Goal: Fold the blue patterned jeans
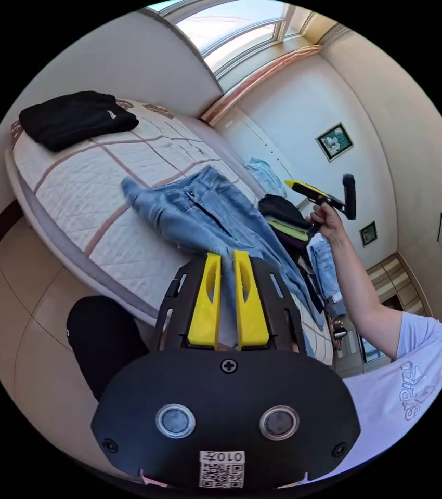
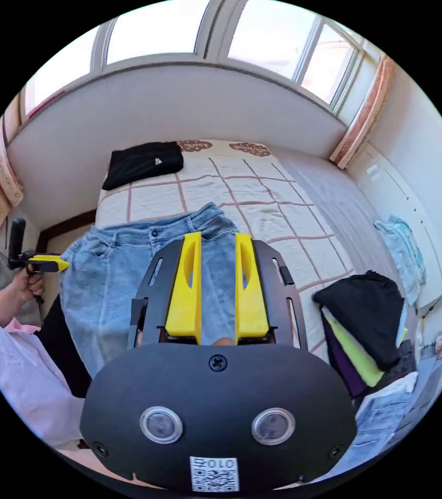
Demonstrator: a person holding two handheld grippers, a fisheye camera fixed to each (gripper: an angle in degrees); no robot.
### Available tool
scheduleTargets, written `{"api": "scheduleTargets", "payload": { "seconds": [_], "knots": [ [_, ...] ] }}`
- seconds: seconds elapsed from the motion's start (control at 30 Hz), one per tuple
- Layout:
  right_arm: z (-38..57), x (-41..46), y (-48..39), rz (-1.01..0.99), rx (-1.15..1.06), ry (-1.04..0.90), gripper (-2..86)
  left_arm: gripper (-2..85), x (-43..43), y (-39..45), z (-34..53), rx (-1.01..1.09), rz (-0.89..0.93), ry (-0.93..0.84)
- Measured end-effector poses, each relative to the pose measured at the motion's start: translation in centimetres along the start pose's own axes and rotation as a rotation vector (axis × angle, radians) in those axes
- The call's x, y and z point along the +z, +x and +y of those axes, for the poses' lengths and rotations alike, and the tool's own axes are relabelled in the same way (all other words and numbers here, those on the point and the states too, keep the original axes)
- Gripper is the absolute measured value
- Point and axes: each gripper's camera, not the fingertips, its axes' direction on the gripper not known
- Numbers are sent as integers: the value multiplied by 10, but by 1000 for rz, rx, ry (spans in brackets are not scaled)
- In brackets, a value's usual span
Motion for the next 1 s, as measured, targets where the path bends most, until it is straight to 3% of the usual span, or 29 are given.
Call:
{"api": "scheduleTargets", "payload": {
  "seconds": [0.1, 0.27, 0.33, 0.43, 0.63, 0.77, 1.0],
  "knots": [
    [93, -45, 20, 14, 157, 144, 101, 51, 8, 10, 3, 61, -5, -40],
    [266, -110, 35, 210, 458, 70, 111, 40, 6, 15, 24, 66, -1, -130],
    [346, -137, 30, 246, 646, 53, 113, 34, -5, 7, 38, 0, -4, -120],
    [400, -151, 18, 389, 722, 50, 121, 26, -19, 18, 46, -27, -65, -65],
    [397, -135, 81, 479, 744, -1, 132, 41, 55, 126, -33, 373, -241, -23],
    [375, -85, 111, 492, 602, -214, 126, 62, 172, 205, -88, 784, -485, -3],
    [367, -24, 134, 593, 499, -409, 119, 100, 359, 280, -159, 1193, -610, -158]
  ]
}}
